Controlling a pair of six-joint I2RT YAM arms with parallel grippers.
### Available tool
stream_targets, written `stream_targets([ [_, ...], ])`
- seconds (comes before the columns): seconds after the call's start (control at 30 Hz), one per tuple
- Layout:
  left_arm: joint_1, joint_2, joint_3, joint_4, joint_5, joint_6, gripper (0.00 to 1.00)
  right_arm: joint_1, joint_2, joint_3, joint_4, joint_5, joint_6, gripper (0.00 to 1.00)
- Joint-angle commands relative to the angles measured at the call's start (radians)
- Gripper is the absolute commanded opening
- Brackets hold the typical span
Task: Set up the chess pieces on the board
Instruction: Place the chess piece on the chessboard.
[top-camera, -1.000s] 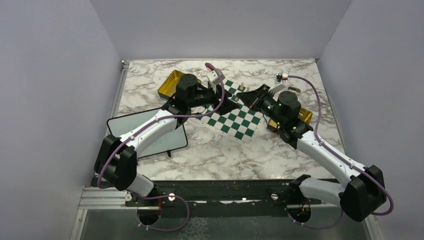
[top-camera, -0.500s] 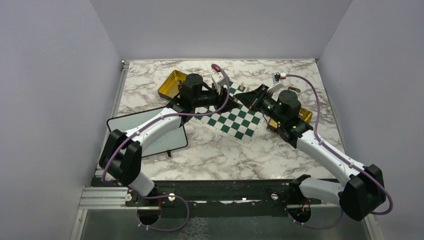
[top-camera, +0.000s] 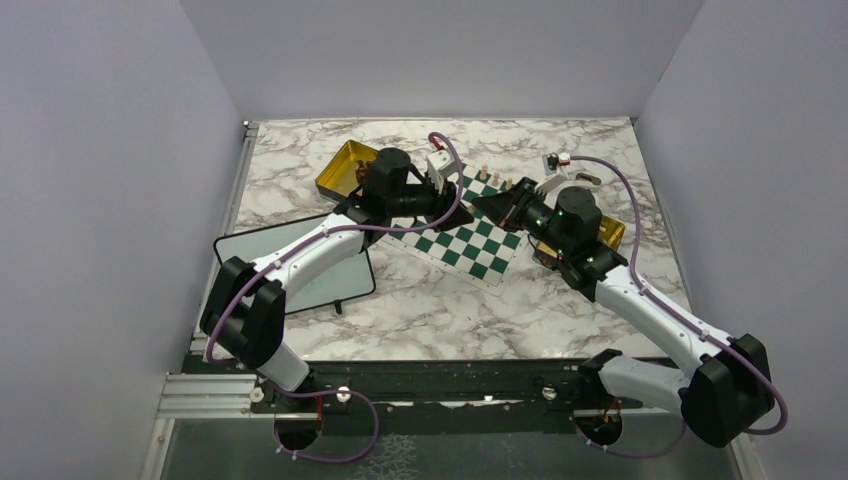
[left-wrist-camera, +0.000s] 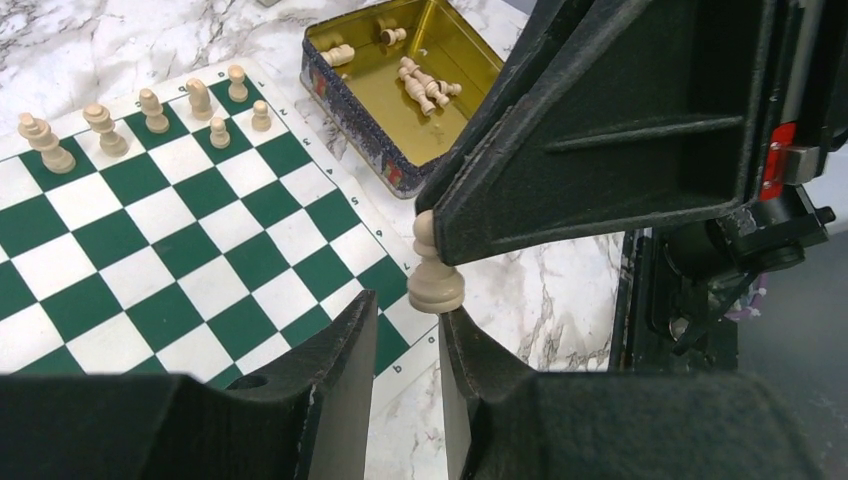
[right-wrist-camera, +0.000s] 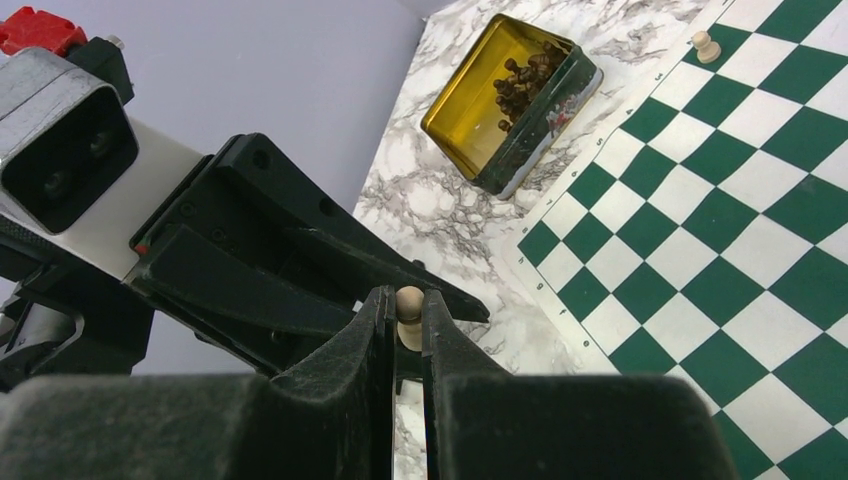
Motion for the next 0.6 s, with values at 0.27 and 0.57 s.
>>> stream_targets([
  [0.27, 0.005, -0.005, 0.018, -0.017, -0.049, 0.004, 0.31, 0.010, -0.038, -0.013, -0.063, -0.042, -0.046, 0.09],
  [0.57, 0.005, -0.014, -0.002, -0.064, -0.117, 0.021, 0.38, 0.010, -0.052, -0.011, -0.094, 0.027, -0.108, 0.09],
])
